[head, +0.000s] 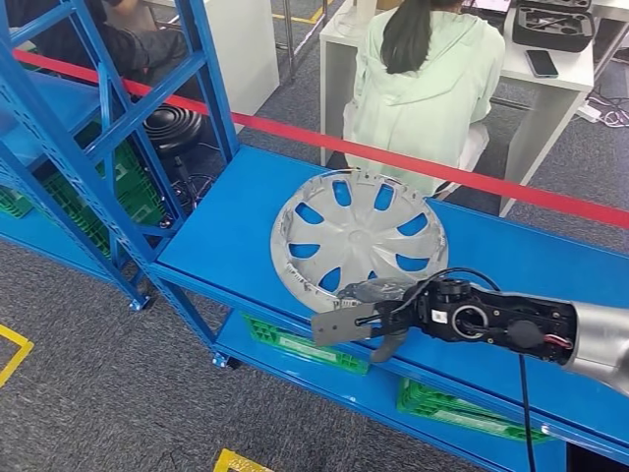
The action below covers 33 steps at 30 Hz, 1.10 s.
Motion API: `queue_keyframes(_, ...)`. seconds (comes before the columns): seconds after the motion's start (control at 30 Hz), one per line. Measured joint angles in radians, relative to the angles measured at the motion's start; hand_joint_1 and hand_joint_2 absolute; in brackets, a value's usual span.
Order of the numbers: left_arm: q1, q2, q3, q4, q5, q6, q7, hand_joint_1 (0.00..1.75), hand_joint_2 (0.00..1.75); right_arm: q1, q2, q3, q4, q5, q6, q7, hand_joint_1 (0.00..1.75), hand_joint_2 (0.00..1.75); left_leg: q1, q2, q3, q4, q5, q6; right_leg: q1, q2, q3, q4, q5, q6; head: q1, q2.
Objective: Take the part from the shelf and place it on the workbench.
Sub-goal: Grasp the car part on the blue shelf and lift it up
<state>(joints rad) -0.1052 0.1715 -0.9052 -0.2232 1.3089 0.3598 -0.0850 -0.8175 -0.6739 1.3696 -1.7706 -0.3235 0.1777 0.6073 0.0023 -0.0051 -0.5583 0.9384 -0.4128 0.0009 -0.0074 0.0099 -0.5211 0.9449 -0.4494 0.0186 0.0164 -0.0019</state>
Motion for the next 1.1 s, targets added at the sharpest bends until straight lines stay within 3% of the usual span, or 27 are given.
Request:
queue_keyframes(0.73,0.0,0.002,0.0,0.0,-0.006,-0.003,-0.007,0.0,0.0,0.082,-0.058,-0.074,-0.009,0.02,0.013,-0.084,0.0,1.75,0.0,0.0,0.0,0.0,0.0,0.0,0.0,0.0,0.0,0.0,0.0,0.0,0.0,0.0)
queue_keyframes(1.1,0.0,0.001,0.0,0.0,-0.002,-0.006,-0.01,0.0,0.0,0.087,-0.063,-0.105,0.043,0.144,0.082,-0.192,0.0,1.75,0.0,0.0,0.0,0.0,0.0,0.0,0.0,0.0,0.0,0.0,0.0,0.0,0.0,0.0)
